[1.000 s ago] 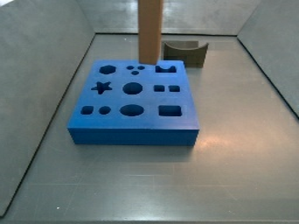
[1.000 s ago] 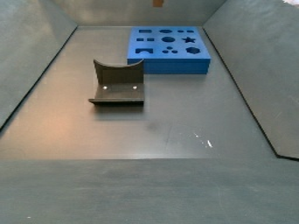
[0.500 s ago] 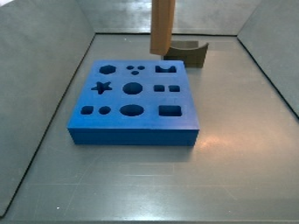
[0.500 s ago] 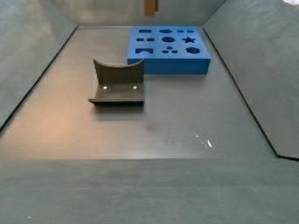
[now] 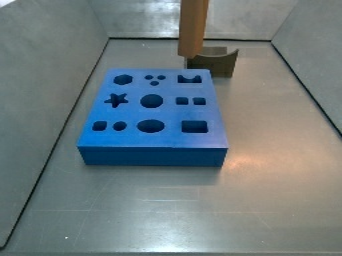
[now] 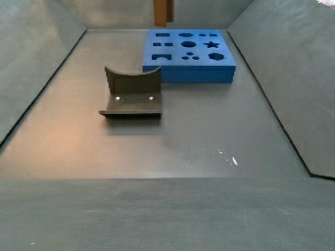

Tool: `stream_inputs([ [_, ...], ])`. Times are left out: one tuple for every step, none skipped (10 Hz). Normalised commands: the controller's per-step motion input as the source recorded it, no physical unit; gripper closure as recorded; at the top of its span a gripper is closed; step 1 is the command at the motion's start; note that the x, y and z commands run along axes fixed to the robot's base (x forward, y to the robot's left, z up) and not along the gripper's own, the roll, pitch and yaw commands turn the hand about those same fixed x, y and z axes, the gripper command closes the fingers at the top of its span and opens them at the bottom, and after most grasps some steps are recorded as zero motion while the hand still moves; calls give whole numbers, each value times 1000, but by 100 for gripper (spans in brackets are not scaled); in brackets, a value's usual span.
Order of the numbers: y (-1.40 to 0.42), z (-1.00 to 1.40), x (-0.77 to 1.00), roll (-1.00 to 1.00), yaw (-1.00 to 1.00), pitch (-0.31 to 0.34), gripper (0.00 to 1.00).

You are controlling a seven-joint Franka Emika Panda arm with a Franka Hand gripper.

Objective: Insert the arch object.

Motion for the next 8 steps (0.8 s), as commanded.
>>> stream_inputs([
  [80,0,91,10,-940,0,100],
  [117,-49,91,24,-900,0,100],
  [137,-243,137,19,-897,0,100],
  [109,-280,169,16,-934,-1,100],
  [100,-283,166,14,-949,-7,100],
  [91,-294,149,19,-957,-6,100],
  [63,-311,106,29,-983,-6,100],
  [26,-323,46,36,-1000,-4,100],
])
